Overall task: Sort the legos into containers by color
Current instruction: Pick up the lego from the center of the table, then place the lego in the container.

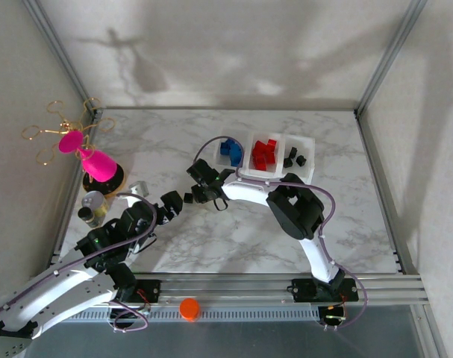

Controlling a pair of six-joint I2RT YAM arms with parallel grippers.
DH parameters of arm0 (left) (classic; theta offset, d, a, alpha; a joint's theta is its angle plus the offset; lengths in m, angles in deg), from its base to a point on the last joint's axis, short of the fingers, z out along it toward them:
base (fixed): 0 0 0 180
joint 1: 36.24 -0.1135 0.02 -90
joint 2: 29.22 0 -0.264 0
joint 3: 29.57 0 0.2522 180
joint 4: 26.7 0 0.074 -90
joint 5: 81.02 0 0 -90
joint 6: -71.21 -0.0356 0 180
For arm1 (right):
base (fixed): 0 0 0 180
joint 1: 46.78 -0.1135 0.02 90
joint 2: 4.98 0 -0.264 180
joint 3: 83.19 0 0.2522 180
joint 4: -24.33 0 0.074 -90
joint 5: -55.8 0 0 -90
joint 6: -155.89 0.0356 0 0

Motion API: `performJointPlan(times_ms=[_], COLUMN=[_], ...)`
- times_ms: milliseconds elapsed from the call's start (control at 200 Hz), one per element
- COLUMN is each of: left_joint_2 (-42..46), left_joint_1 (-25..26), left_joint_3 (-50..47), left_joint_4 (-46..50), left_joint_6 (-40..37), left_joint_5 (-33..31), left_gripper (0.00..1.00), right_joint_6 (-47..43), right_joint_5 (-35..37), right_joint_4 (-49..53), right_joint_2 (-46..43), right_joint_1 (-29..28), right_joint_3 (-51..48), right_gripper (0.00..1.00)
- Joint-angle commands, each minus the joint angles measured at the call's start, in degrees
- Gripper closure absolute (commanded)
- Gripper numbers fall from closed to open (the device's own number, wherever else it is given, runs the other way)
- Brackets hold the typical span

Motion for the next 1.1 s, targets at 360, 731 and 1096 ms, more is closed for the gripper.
performJointPlan(times_ms=[360,731,1096], left_joint_2=[-3.8,-14.1,-24.1], left_joint_1=[-0.5,-0.1,0.9], left_joint_3=[1.8,4.8,7.7], left_joint_4=[-4.3,-14.5,-21.9], left_joint_6=[-2.7,-6.7,-9.4], left_joint_5=[3.5,11.1,13.5], left_gripper=[0.00,0.00,0.00], right_joint_6=[3.6,4.8,1.0], right_joint_5=[0.3,1.4,5.2], right_joint_4=[-2.2,-1.8,-4.0], right_joint_2=[-20.4,-37.2,-34.3], right_joint_1=[3.4,17.9,35.6], right_joint_3=[-14.5,-26.5,-24.0], right_gripper=[0.71,0.72,0.72])
